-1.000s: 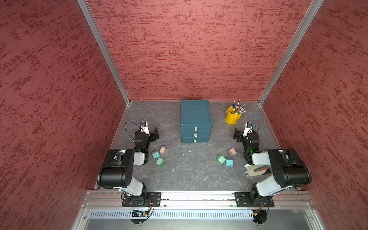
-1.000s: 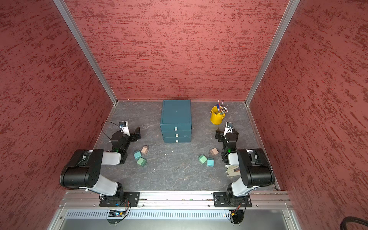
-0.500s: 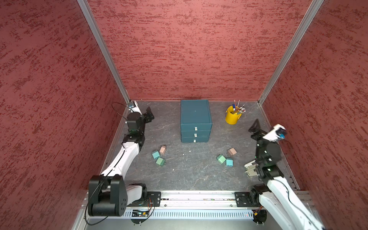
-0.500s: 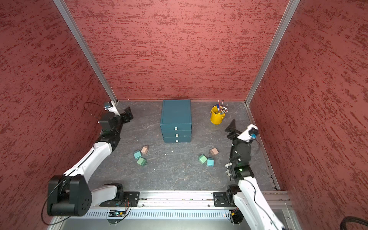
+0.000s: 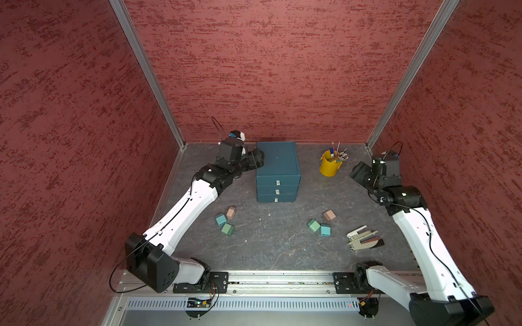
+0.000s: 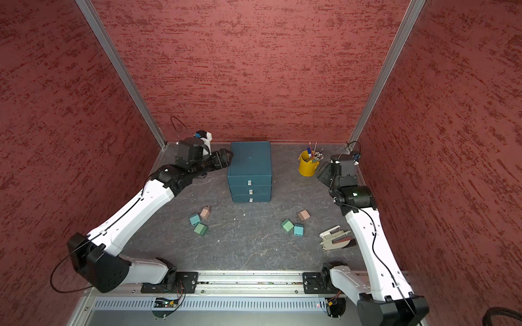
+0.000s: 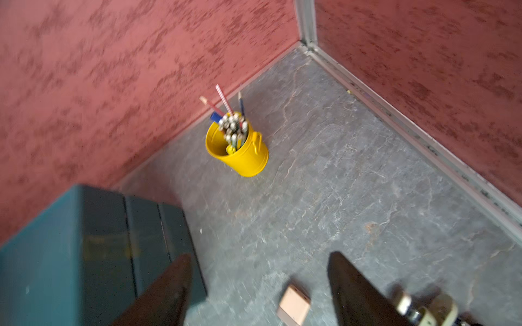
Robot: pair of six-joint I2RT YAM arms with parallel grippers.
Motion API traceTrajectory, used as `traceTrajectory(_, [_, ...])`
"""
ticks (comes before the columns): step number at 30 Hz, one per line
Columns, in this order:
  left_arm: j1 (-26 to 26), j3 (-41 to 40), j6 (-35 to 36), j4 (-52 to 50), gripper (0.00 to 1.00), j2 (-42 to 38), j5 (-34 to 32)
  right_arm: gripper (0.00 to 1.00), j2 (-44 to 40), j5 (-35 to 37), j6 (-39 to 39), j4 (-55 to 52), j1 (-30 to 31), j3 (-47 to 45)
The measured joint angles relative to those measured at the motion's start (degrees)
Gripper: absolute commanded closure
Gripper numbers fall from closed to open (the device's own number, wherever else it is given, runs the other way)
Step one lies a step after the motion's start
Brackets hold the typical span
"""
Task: Place the plugs into the drawer by color
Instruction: Open the drawer in the storage box.
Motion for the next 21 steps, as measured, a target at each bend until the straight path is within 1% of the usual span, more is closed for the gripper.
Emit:
traceTrajectory(1, [-1.2,1.0,-0.2,-1.6,0.12,1.2,0.2,0.28,0.5,-0.3,0.1,-1.0,4.3,1.2])
traceTrajectory(2, [-2.1,1.9,-0.4,-3.3,0.11,2.4,0.2,0.28,1.3,-0.5,0.2,-1.2,10.5,2.3])
traceTrajectory(3, [-2.6,2.5,-0.7,-4.5,0.12,3.2,0.2,0.31,1.9,-0.6,0.5,-1.2,15.7,2.9])
traceTrajectory(4, [-2.9,2.9,-1.1,-5.7,0.13,4.0,0.2,0.33,2.6,-0.7,0.9,-1.0,21.0,3.3])
traceTrajectory(6, [-3.0,3.5,-1.5,-8.1,0.15,5.1,0.0,0.33,4.0,-0.9,2.1,-0.9,30.2,3.3])
traceTrajectory(7, [-3.0,4.0,-1.7,-9.4,0.15,5.6,-0.3,0.33,5.0,-0.5,3.0,-0.8,34.3,3.3])
traceTrajectory(10, [-2.9,4.2,-2.0,-11.5,0.18,6.0,-1.2,0.34,8.1,0.5,5.0,1.2,42.5,3.2])
traceTrajectory(12, [-2.7,4.0,-2.2,-12.0,0.19,5.6,-1.7,0.34,10.9,0.5,6.5,3.5,45.7,3.1])
traceTrajectory(14, [-2.5,3.9,-2.4,-12.5,0.21,5.1,-1.8,0.35,13.8,0.5,7.5,5.5,46.5,3.1])
traceTrajectory(19, [-1.8,3.5,-2.8,-12.7,0.32,4.9,-1.8,0.51,22.0,1.2,8.3,10.7,46.0,3.5])
traceTrajectory(21, [-1.6,3.0,-2.8,-12.7,0.35,4.9,-1.7,0.52,24.0,1.2,8.6,12.5,45.2,3.5])
